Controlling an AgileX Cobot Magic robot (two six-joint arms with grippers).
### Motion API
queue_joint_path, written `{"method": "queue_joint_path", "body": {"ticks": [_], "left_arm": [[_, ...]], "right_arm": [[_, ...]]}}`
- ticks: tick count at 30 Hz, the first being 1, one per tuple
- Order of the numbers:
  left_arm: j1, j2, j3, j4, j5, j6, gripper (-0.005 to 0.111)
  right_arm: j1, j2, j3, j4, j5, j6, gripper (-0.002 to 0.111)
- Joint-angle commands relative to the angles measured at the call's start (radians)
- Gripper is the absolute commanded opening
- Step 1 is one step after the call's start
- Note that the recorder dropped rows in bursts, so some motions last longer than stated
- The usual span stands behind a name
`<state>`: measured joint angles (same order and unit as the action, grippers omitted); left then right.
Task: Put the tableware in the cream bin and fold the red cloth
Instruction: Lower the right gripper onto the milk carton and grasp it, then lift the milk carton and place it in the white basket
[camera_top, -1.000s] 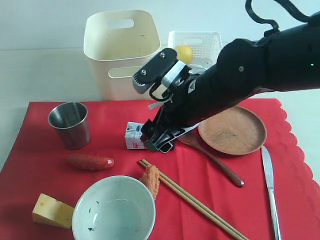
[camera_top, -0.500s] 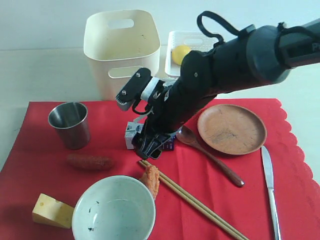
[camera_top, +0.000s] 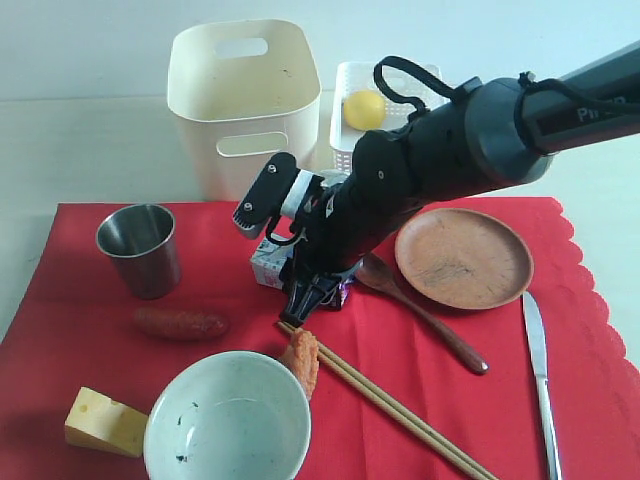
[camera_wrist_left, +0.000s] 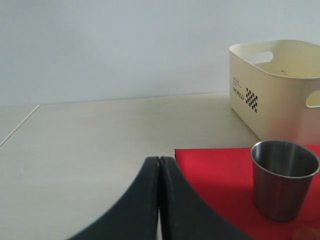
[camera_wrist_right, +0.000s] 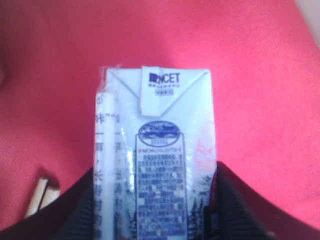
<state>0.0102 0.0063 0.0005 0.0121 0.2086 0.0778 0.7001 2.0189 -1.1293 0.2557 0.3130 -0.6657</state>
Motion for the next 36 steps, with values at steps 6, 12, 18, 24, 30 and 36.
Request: {"method": "queue_joint_path", "body": {"ticks": [6,12,18,24,30,36], "left_arm": [[0.001,-0.006,-0.001,0.004,-0.007,-0.005,0.0],[0.001,-0.006,-0.001,0.004,-0.007,-0.005,0.0],[0.001,-0.006,-0.001,0.004,-0.007,-0.005,0.0],[0.001,-0.006,-0.001,0.004,-0.007,-0.005,0.0],[0.001,-0.006,-0.001,0.004,-0.007,-0.005,0.0],[0.001,-0.006,-0.001,0.004,-0.007,-0.005,0.0]], "right_arm": [[0.003,-0.003,-0.006,-0.008,-0.019,-0.007,0.0],[0.003,-0.053,-0.006,0.004,-0.017,-0.003,0.0],[0.001,-0.17,-0.006,0.004,-0.077,0.049,0.0],[-0.033,-0.285,-0.006,0.006,-0.212,0.101,0.0],[-0.163,-0.292,-0.006,0.006,-0.378,0.212,0.0],[-0.28,-0.217,-0.004,0.006,-0.561,0.317,0.0]]}}
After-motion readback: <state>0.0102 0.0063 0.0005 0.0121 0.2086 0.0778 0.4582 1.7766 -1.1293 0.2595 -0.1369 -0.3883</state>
